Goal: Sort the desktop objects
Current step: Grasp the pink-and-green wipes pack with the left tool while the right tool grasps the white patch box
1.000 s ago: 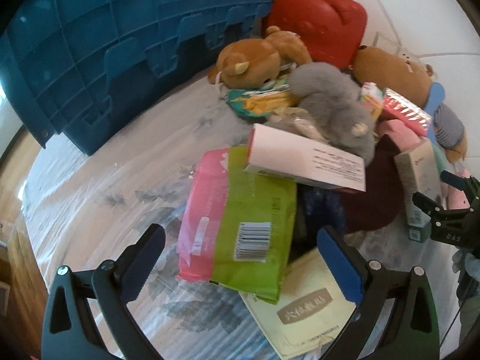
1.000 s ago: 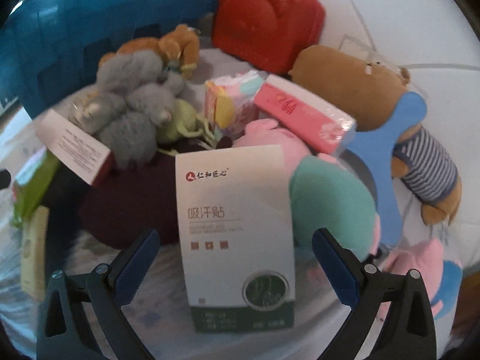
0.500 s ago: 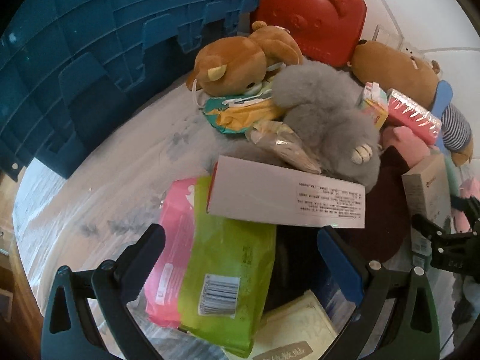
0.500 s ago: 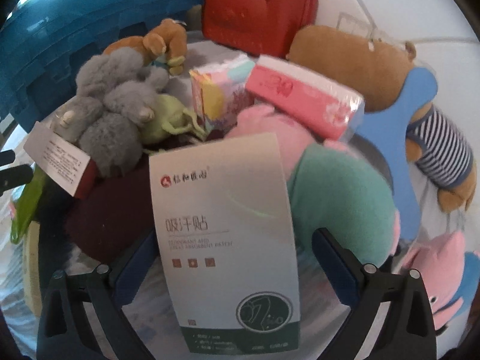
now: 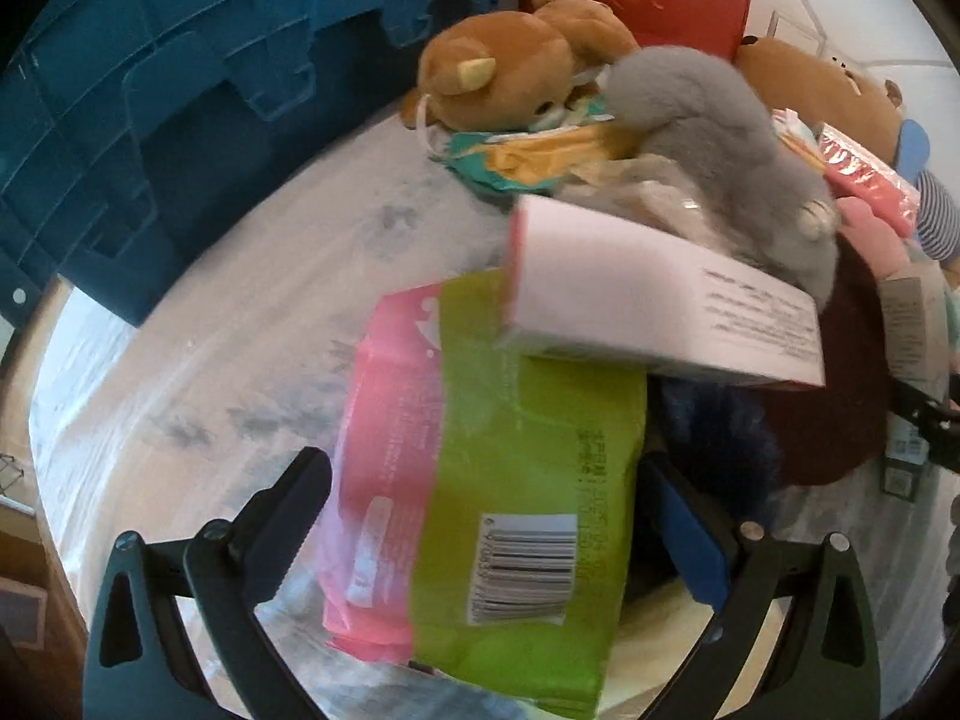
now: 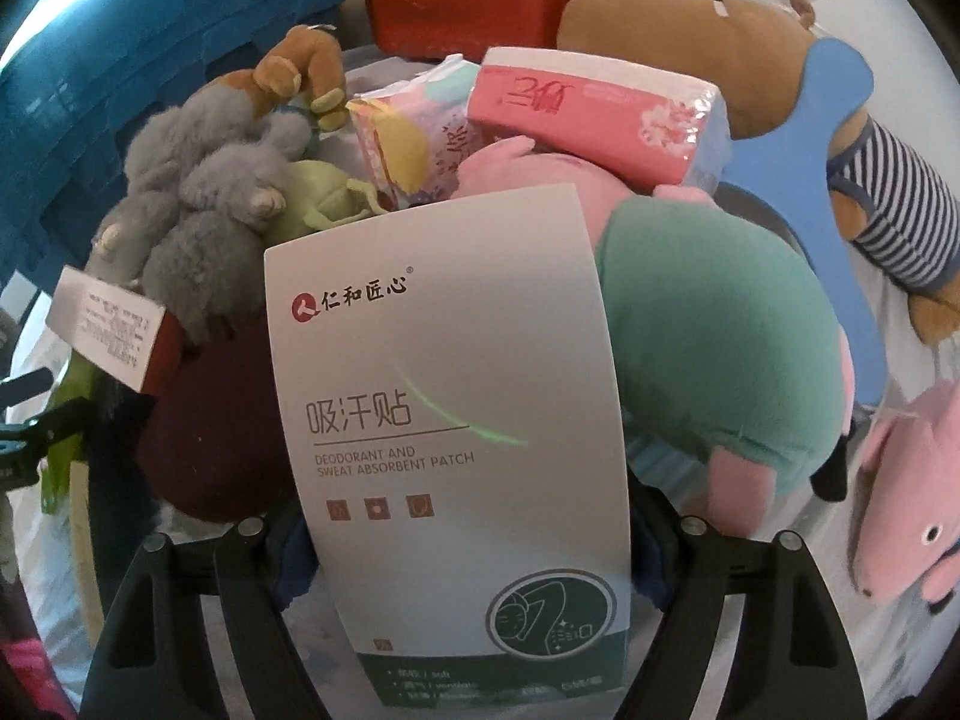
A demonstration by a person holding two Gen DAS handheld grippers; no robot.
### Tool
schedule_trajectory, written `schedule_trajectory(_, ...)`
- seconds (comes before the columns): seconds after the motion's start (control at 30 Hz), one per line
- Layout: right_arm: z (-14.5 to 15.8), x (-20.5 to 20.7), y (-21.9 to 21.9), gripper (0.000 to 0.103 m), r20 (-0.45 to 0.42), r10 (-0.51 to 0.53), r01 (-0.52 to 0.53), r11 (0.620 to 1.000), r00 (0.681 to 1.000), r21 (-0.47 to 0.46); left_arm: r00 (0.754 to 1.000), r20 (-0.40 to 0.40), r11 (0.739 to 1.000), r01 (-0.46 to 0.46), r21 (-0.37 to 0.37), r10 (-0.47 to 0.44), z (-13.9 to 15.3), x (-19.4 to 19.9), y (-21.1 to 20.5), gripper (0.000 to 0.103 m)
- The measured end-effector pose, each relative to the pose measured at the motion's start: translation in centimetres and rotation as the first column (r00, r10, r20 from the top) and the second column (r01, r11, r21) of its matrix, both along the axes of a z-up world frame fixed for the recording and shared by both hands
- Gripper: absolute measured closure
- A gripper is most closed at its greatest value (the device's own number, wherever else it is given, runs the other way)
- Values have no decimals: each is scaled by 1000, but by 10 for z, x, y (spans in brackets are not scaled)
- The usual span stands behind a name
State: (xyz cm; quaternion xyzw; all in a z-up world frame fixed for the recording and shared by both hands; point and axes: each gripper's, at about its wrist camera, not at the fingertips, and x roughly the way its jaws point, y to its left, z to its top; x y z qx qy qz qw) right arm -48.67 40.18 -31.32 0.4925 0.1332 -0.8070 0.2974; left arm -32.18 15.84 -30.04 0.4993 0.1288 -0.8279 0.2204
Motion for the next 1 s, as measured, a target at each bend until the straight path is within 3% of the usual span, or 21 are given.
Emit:
schedule_trajectory(0.07, -2, -4, 1, 7, 2, -23, 23, 1000, 1000, -5, 1000, -14, 1000, -12, -3, 12, -4, -1, -9, 0)
schedule_trajectory(0.13, -3, -8, 1, 5, -3, -43, 43, 999, 999, -8, 1000, 6, 1000, -21, -3, 21, -11, -1, -20, 6)
schedule_trajectory(0.2, 0, -8, 0, 14, -2, -41, 41, 999, 999, -23, 1000, 21, 1000, -23, -5, 24, -17, 1, -29, 15)
schedule_trajectory(0.23, 2, -7, -1, 21, 0, -36, 36, 999, 999, -20, 1000, 15, 1000, -15, -9, 15, -15, 4, -28, 24)
schedule_trajectory(0.33, 5, 0, -4, 21, 9, -32, 32, 999, 999, -2, 1000, 0, 999, -16, 37, 16, -6, 20, -27, 30)
schedule_trajectory(0.47, 22, 10, 1, 21, 5, -48, 48, 998, 999, -45, 1000, -21, 998, -11, 65, 13, 8, 37, -22, 32)
schedule_trajectory(0.7, 64, 33, -3, 21, -31, -50, 47, 993, 998, -108, 991, -134, 999, 17, 39, -12, 63, 64, -5, 32)
schedule_trajectory(1.0, 129, 95, -22, 21, -116, -19, -2, 984, 993, -179, 959, -279, 999, 54, -4, -52, 140, 88, 17, 32)
